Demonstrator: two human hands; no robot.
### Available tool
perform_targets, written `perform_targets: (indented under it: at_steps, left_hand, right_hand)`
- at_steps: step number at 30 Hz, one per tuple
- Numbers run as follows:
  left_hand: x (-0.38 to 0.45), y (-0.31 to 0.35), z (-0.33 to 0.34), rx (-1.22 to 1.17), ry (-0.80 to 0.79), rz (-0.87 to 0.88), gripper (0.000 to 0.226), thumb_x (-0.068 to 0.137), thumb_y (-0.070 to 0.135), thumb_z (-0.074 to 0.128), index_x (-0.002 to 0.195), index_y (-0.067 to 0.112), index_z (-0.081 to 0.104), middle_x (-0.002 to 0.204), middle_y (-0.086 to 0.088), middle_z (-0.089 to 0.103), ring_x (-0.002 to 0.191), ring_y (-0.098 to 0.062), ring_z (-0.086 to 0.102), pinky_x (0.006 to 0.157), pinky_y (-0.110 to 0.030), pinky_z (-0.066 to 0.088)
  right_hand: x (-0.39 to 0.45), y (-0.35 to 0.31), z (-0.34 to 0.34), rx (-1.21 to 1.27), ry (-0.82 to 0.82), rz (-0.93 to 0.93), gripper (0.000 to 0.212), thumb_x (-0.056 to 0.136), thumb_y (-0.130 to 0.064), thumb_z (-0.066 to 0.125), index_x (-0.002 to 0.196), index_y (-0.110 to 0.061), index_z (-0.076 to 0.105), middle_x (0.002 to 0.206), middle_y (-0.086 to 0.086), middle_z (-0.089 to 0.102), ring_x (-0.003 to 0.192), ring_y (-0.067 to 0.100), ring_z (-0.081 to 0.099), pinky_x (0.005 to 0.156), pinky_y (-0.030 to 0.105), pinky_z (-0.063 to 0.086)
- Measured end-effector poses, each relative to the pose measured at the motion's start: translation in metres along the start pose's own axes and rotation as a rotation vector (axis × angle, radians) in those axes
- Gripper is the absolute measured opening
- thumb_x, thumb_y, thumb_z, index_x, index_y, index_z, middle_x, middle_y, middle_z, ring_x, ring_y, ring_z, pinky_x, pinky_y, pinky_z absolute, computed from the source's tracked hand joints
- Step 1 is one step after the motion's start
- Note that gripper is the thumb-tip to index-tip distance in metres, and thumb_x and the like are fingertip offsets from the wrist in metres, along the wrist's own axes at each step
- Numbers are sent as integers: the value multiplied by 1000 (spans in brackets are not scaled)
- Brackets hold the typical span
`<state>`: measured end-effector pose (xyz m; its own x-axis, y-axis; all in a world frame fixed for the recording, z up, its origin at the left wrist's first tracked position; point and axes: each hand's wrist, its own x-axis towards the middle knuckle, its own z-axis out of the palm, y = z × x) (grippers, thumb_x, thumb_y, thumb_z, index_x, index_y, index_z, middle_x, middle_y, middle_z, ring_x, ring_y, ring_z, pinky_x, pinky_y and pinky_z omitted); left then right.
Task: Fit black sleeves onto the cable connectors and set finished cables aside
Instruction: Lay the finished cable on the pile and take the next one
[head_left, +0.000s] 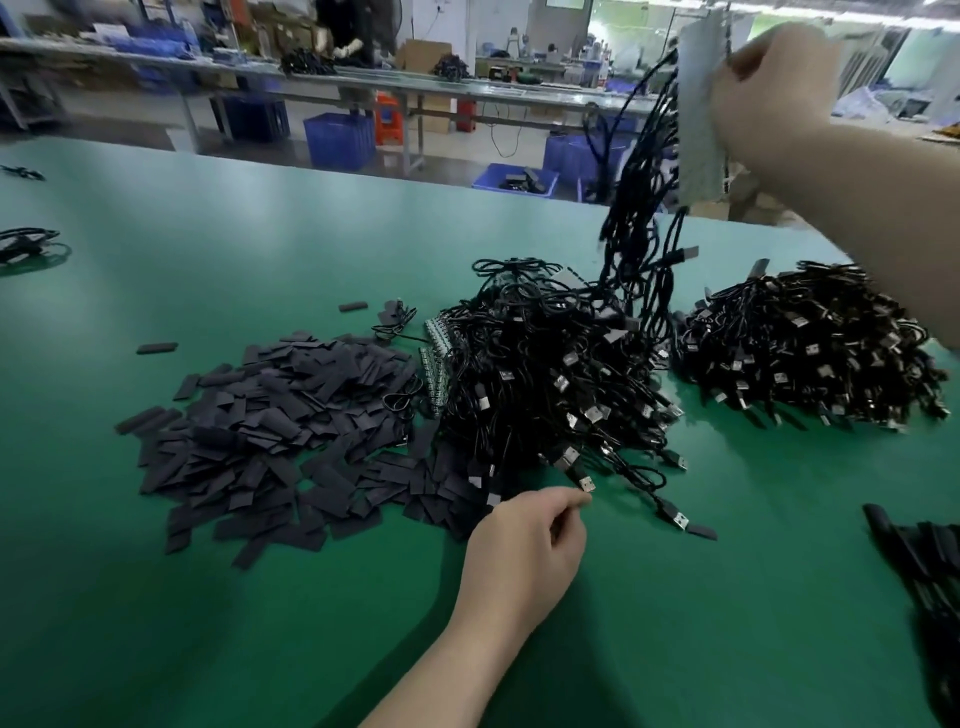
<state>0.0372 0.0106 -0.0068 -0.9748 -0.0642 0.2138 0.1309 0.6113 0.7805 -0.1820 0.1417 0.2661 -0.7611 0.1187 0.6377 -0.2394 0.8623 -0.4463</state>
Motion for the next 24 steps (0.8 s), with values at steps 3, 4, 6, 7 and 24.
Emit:
perform_targets:
  at_steps: [3,4,6,7,24]
  left_hand:
    - [3,-1,1,16,-6,-26,26,95,34,52,117,38,66,93,21,70,76,11,59,63,-1,41]
    - [3,-1,2,19,-7,-35,26,95,34,52,117,39,66,90,21,70,74,9,59,60,-3,43]
    - [2,-1,1,21,-12,-44,26,95,35,51,116,39,66,85,20,69,71,6,60,58,-6,44]
    - [3,-1,1,16,-18,-41,26,95,34,51,115,39,66,83,20,68,69,5,60,56,-7,43]
    - [3,-1,2,10,13,-31,24,94,31,53,109,39,69,82,18,66,66,-3,59,57,-15,46]
  right_hand:
    - [-12,2,12,45,-25,-46,28,98,-15,48,110,1,67,106,15,70,92,24,65,84,34,56]
    - [-22,6,19,32,-139,-72,24,98,-14,50,108,0,67,101,13,70,83,21,64,74,30,56]
    - [-48,17,35,-73,-361,-137,23,98,-15,52,102,0,69,91,11,68,72,21,58,64,28,48]
    - [-60,24,41,-116,-400,-180,25,98,-17,53,102,0,69,94,15,69,75,25,57,68,28,44]
    - [-48,82,-7,-231,-234,-66,35,102,-20,48,104,12,64,100,30,65,82,35,55,74,38,42]
